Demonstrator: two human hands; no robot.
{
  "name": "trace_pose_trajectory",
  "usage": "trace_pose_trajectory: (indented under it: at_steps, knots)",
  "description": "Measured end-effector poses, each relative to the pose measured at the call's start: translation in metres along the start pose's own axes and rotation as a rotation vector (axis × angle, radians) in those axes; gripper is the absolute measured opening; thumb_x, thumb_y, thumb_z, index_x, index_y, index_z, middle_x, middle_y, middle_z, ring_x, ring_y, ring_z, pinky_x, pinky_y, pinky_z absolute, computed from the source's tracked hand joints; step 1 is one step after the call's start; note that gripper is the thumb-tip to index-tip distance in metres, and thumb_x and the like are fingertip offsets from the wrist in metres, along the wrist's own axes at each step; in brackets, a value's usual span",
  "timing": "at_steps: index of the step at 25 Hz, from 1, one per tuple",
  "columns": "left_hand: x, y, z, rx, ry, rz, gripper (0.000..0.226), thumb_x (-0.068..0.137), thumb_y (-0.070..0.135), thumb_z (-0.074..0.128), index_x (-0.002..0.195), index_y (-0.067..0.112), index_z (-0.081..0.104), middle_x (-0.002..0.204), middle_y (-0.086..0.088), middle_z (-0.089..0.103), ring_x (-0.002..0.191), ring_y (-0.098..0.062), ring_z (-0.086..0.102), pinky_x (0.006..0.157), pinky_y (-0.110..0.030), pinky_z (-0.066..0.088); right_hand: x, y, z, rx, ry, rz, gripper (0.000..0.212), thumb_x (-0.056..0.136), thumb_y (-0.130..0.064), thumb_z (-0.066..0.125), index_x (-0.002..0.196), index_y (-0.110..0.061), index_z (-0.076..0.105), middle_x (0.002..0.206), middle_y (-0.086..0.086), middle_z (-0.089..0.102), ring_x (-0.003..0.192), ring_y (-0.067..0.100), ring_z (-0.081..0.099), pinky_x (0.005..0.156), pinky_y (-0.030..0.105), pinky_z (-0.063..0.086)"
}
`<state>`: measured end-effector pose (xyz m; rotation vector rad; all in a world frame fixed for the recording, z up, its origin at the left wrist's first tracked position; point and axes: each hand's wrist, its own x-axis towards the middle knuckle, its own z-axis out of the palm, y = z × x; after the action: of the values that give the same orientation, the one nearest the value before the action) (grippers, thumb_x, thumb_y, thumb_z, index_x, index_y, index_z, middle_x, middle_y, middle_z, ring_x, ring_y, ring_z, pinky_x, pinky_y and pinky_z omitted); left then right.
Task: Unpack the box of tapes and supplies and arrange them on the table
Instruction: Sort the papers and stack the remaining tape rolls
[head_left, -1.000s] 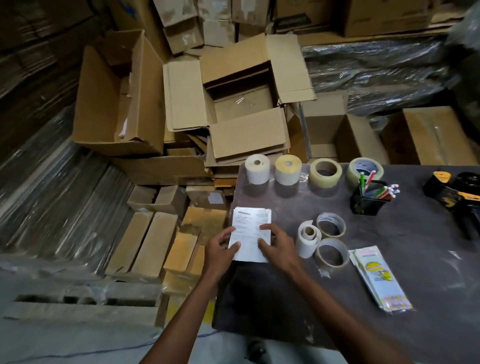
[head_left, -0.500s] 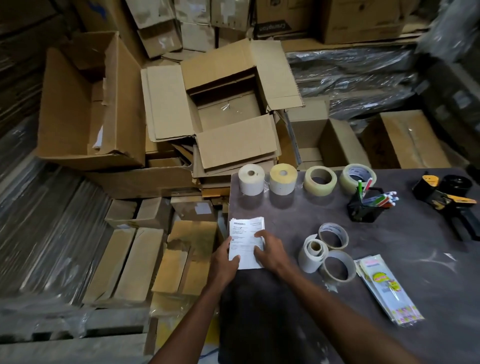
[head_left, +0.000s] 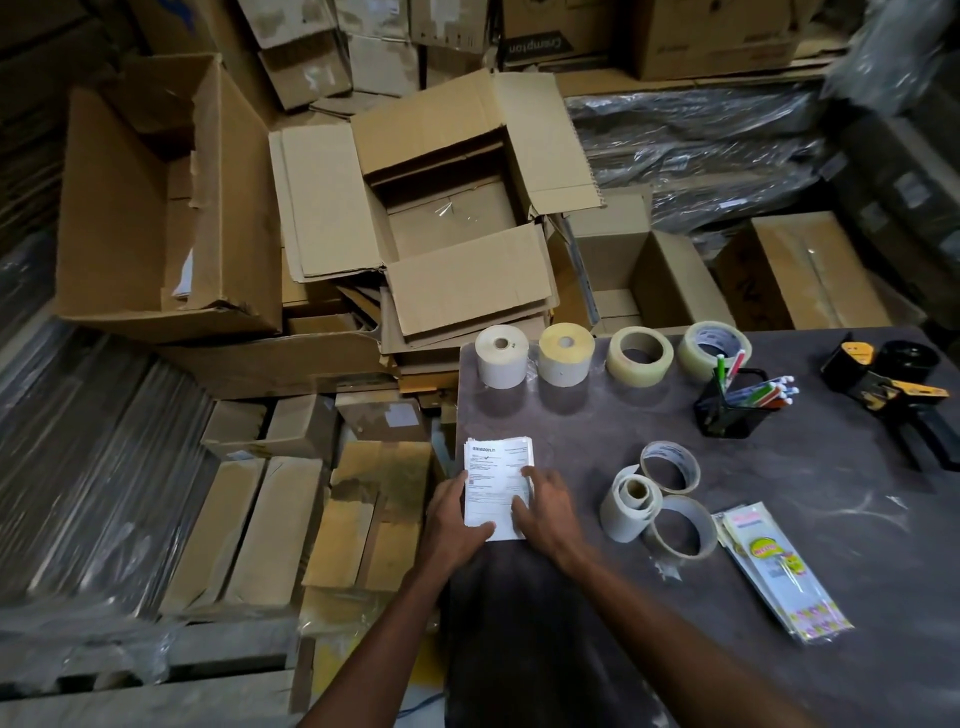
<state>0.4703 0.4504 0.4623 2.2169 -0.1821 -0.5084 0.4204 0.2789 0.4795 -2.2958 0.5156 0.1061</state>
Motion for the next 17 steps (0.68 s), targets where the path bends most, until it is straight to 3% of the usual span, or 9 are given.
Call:
trace_pose_trajectory:
  at_steps: [2,4,6,9,11,13,17]
  knots:
    - [-0.002,-0.003,0.000,0.004,-0.001,0.057,0.099,0.063,0.042,0.083,0.149,0.025,0.036,0.144,0.009,0.044,0.128,-0.010,0.047,0.101,-0.035,0.052,-0.005,0.004,-0.003,0.008,0.008,-0.041,0.058,0.092,-0.029,0.059,0.145,-0.014,0.044,0.141,0.011,0.051,0.127,0.028,0.049,0.107,0.035,0.038]
    - [-0.006,0.000,0.003,-0.036,0.013,0.088,0.079,0.075,0.031,0.084,0.143,0.025,0.045,0.137,0.011,0.052,0.126,-0.005,0.051,0.099,-0.015,0.047,-0.009,0.006,-0.006,0.053,0.022,-0.088,0.052,0.089,-0.022,0.060,0.139,-0.014,0.050,0.137,0.009,0.058,0.122,0.027,0.055,0.101,0.033,0.041]
    - [-0.012,0.008,0.008,-0.055,0.045,0.078,0.055,0.088,0.025,0.074,0.137,0.028,0.050,0.127,0.013,0.059,0.114,0.001,0.057,0.085,0.001,0.043,-0.011,0.004,-0.008,0.077,0.023,-0.111,0.050,0.088,-0.017,0.059,0.137,-0.013,0.052,0.134,0.009,0.062,0.119,0.028,0.059,0.099,0.033,0.043]
    - [-0.013,0.015,0.015,-0.117,0.083,0.015,0.021,0.102,0.038,0.052,0.122,0.039,0.057,0.118,0.010,0.069,0.101,0.005,0.064,0.072,-0.002,0.047,-0.011,0.000,-0.007,0.069,-0.005,-0.105,0.051,0.089,-0.013,0.058,0.139,-0.011,0.050,0.137,0.009,0.060,0.121,0.028,0.058,0.102,0.033,0.042]
    - [-0.014,0.017,0.017,-0.119,0.107,0.007,0.027,0.104,0.043,0.045,0.121,0.032,0.062,0.114,0.008,0.070,0.102,-0.001,0.067,0.073,-0.007,0.051,-0.011,-0.001,-0.008,0.064,-0.014,-0.097,0.050,0.088,-0.011,0.058,0.138,-0.009,0.051,0.137,0.011,0.060,0.121,0.029,0.057,0.101,0.032,0.041]
    - [-0.014,0.016,0.017,-0.088,0.127,0.028,0.037,0.102,0.049,0.044,0.127,0.028,0.060,0.118,0.007,0.069,0.106,-0.004,0.065,0.083,-0.016,0.056,-0.011,0.001,-0.009,0.078,-0.015,-0.088,0.051,0.087,-0.012,0.058,0.138,-0.010,0.052,0.137,0.010,0.060,0.121,0.027,0.057,0.101,0.031,0.041]
    - [-0.005,0.005,0.015,-0.034,0.064,0.022,0.044,0.094,0.059,0.050,0.132,0.036,0.053,0.120,0.011,0.066,0.107,-0.003,0.063,0.087,-0.025,0.058,-0.016,0.004,-0.009,0.110,-0.040,-0.059,0.051,0.087,-0.014,0.057,0.138,-0.015,0.052,0.138,0.007,0.060,0.122,0.023,0.057,0.099,0.025,0.041]
